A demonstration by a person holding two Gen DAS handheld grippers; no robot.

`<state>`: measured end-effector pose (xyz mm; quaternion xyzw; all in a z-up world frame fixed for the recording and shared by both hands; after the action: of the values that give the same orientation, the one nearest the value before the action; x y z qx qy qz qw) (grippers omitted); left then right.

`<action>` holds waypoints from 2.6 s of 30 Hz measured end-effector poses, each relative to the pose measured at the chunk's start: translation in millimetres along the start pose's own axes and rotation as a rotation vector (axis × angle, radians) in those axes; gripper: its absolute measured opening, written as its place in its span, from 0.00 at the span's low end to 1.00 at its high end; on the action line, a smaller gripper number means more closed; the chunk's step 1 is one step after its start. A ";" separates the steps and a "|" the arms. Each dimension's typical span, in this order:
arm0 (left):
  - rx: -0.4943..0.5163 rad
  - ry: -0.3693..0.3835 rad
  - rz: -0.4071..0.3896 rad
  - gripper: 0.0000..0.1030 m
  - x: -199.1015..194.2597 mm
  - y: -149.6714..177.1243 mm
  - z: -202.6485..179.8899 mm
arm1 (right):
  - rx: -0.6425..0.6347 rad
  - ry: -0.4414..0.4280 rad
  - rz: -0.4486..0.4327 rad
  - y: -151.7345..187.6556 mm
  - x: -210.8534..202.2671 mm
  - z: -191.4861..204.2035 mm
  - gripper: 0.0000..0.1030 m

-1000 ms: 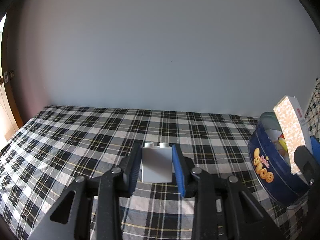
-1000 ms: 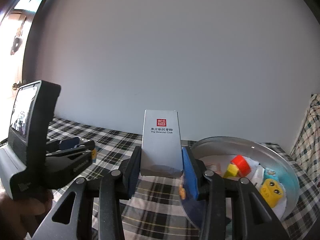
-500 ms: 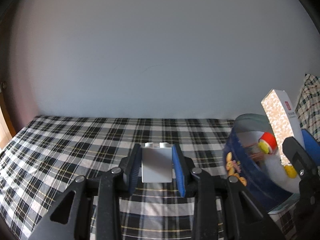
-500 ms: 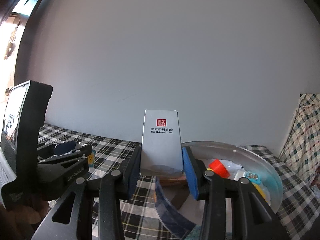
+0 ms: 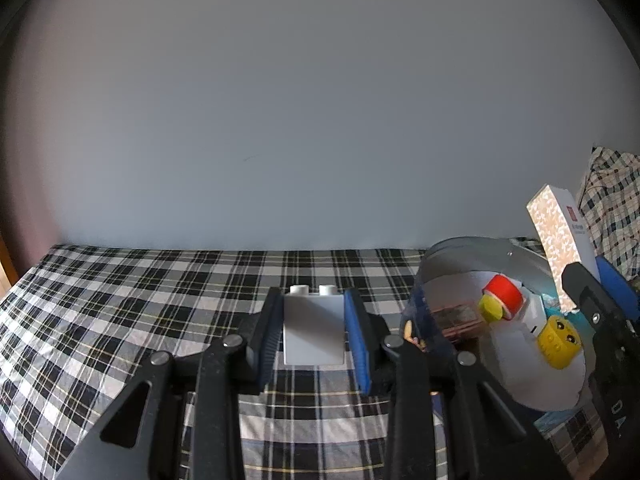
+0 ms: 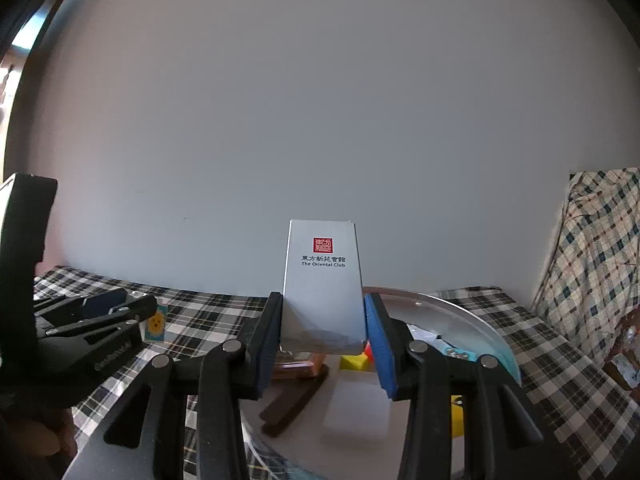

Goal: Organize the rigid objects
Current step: 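Carry the white printed box and white block over the blue tin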

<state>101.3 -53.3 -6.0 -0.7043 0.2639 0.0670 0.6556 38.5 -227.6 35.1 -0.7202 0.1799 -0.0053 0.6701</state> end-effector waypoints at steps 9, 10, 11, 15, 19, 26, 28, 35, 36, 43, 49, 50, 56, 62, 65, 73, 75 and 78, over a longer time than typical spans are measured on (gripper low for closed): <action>0.019 0.035 -0.018 0.30 0.1 -9.0 -20.1 | 0.003 0.049 -0.012 -2.9 5.1 -20.4 0.42; 0.022 0.039 -0.020 0.30 0.6 -10.3 -22.8 | 0.004 0.053 -0.013 -3.2 5.1 -22.1 0.42; 0.024 0.043 -0.023 0.30 0.4 -11.7 -25.1 | 0.004 0.057 -0.015 -4.0 4.6 -24.3 0.42; 0.030 0.062 -0.030 0.30 1.7 -16.3 -34.5 | 0.008 0.077 -0.018 -5.9 5.4 -32.6 0.42; 0.041 0.081 -0.035 0.30 5.0 -21.0 -46.9 | 0.019 0.099 -0.018 -8.3 7.1 -40.9 0.43; 0.045 0.109 -0.020 0.30 17.0 -20.9 -63.1 | 0.037 0.130 -0.012 -9.0 14.8 -60.1 0.43; 0.054 0.112 -0.018 0.30 20.3 -20.2 -66.4 | 0.037 0.136 -0.011 -9.4 16.3 -63.6 0.42; 0.065 0.133 -0.013 0.30 29.5 -21.8 -84.2 | 0.031 0.160 -0.010 -9.3 22.0 -76.2 0.43; 0.065 0.136 -0.013 0.30 30.1 -22.4 -86.4 | 0.033 0.163 -0.011 -9.6 22.7 -78.7 0.43; 0.074 0.157 -0.005 0.30 37.8 -22.8 -102.3 | 0.046 0.185 -0.007 -11.0 27.6 -91.4 0.43; 0.069 0.157 0.027 0.30 48.6 -23.4 -107.0 | 0.056 0.202 0.010 -11.8 40.1 -100.2 0.43; 0.064 0.158 0.034 0.30 50.0 -23.7 -106.6 | 0.055 0.202 0.016 -11.6 42.9 -100.2 0.43; 0.067 0.163 0.057 0.30 58.1 -24.4 -112.2 | 0.026 0.208 0.029 -10.8 56.0 -94.6 0.43; 0.084 0.163 0.079 0.29 63.9 -24.8 -115.4 | 0.025 0.198 0.042 -10.9 62.5 -94.4 0.43; 0.080 0.153 0.090 0.29 67.4 -28.3 -114.3 | 0.019 0.192 0.046 -12.1 66.1 -92.7 0.43; 0.082 0.171 0.159 0.29 82.8 -36.8 -116.4 | 0.063 0.145 0.100 -22.0 76.1 -97.8 0.43; 0.073 0.187 0.187 0.29 87.8 -38.3 -115.4 | 0.072 0.129 0.118 -23.8 77.1 -100.2 0.43; 0.050 0.214 0.258 0.29 99.4 -38.8 -113.5 | 0.060 0.096 0.162 -25.8 84.1 -100.0 0.43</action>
<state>175.2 -190.4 -0.4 -0.6512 0.4218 0.0686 0.6272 98.8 -345.4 50.6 -0.6818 0.2693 0.0092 0.6801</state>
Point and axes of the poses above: each gripper's, at about its wrist camera, not at the fingertips, and x roughly the way its jaws point, z to its left, y to its underside, the point moved 4 cm from there along x, roughly the way its jaws point, and after that the axes turned 11 degrees about y, right-handed, at the moved point
